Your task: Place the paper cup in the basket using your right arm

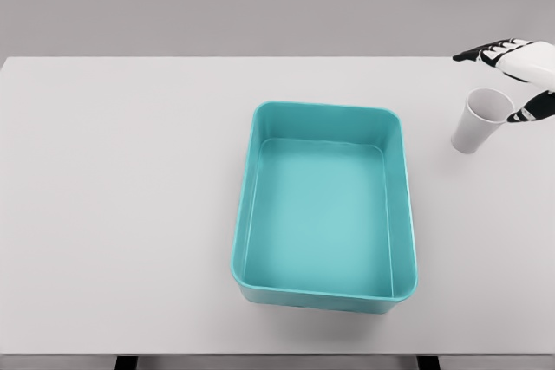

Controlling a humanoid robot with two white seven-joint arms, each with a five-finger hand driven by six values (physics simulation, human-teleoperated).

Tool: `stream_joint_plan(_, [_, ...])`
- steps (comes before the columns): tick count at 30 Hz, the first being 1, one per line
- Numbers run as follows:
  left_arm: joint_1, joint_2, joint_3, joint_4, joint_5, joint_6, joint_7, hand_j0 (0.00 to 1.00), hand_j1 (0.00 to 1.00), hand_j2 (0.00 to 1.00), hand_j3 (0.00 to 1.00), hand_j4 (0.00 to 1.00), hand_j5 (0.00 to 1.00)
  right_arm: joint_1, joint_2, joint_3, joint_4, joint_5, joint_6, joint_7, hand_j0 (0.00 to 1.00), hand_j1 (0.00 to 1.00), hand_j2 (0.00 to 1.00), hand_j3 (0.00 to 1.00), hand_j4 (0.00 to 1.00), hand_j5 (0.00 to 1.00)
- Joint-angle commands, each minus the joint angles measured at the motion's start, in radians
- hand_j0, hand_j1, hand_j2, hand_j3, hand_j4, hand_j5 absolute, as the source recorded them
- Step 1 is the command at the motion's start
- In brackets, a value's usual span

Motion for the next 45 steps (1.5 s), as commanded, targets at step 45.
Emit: stream_joint_plan(45, [0.000,0.000,0.000,0.001,0.000,0.000,0.000,1.00,1.00,1.00,1.00,1.00,1.00,-0.087,0.292,-0.046,0.849,-0.533,-0.074,0.155,1.00,1.00,1.00,1.00,1.00,1.00])
